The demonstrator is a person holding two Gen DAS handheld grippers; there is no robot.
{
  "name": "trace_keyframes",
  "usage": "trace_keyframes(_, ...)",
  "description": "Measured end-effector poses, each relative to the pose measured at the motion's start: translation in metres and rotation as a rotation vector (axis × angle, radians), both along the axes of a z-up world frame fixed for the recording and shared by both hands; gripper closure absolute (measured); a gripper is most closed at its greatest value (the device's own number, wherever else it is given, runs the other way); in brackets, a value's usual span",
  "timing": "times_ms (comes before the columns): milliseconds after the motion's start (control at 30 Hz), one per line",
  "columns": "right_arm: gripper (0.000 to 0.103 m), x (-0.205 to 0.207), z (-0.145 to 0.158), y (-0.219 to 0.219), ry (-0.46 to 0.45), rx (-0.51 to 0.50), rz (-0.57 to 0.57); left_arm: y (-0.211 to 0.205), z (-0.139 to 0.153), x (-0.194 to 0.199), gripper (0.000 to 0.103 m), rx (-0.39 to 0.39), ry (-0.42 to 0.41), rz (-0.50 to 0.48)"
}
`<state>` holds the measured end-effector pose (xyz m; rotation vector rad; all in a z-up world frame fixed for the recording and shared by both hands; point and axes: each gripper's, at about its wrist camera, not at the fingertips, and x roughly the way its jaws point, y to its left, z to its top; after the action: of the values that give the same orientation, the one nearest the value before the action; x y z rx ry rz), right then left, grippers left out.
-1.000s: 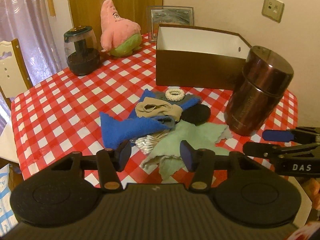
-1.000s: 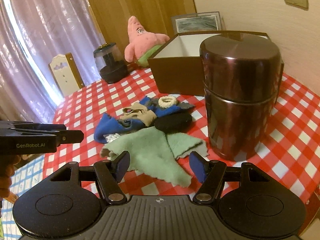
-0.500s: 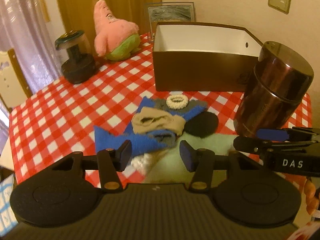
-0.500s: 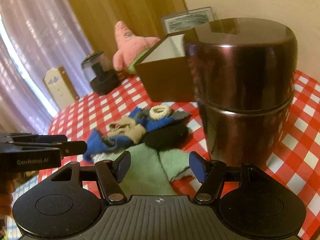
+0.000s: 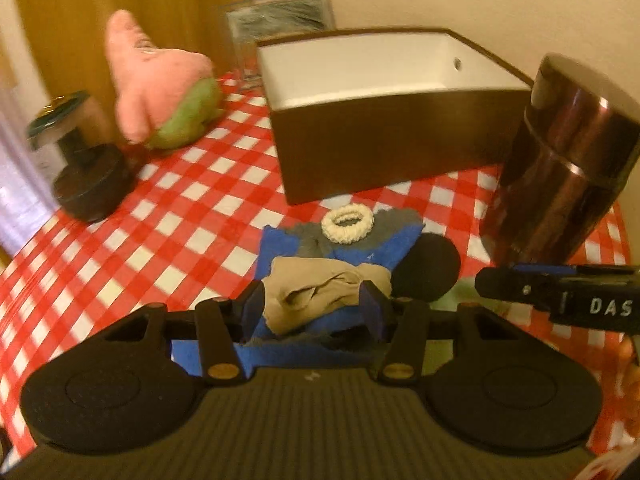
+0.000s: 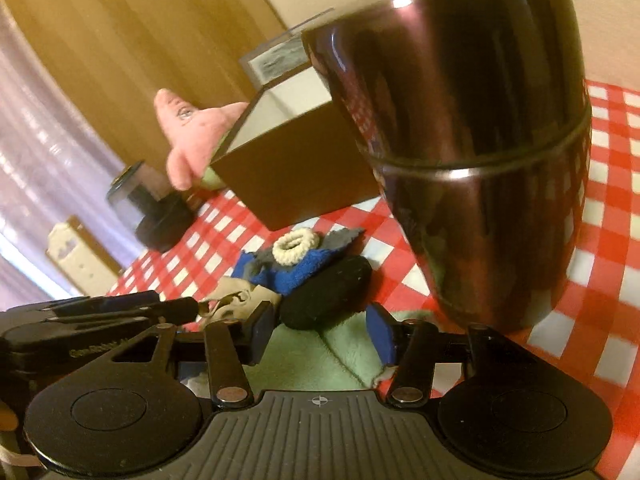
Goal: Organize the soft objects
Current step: 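Grasp the beige stocking with the left gripper while the right gripper grasps the green towel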
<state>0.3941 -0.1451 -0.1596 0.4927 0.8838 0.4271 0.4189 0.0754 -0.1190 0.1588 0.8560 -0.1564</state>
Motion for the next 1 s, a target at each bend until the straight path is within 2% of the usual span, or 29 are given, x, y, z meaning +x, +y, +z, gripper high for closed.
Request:
trace_keyframes(333,0.051,-0.011,-0.014,0.019,0.033,-0.044,-0.118,0.012,-0.046,0.026,0.052,0.034,0.048,-0.240)
trace_keyframes(667,0.051,-0.014,-0.015,0.022,0.055,-0.049,-0.180,0.019,-0.049,0.020,0.050,0.051,0.015,-0.408)
trace_keyframes(867,0.051,-0.014,-0.018,0.026,0.067,-0.052,-0.185,0.025,-0.055,0.024,0.050,0.040,0.032,-0.441)
trace_keyframes(933,0.051,-0.014,-0.019,0.028,0.071,-0.057,-0.182,0.023,-0.059,0.025,0.058,0.044,0.027,-0.464)
trace_keyframes(1000,0.051,-0.015,-0.019,0.030,0.072,-0.061,-0.177,0.023,-0.064,0.027,0.073,0.025,0.035,-0.474)
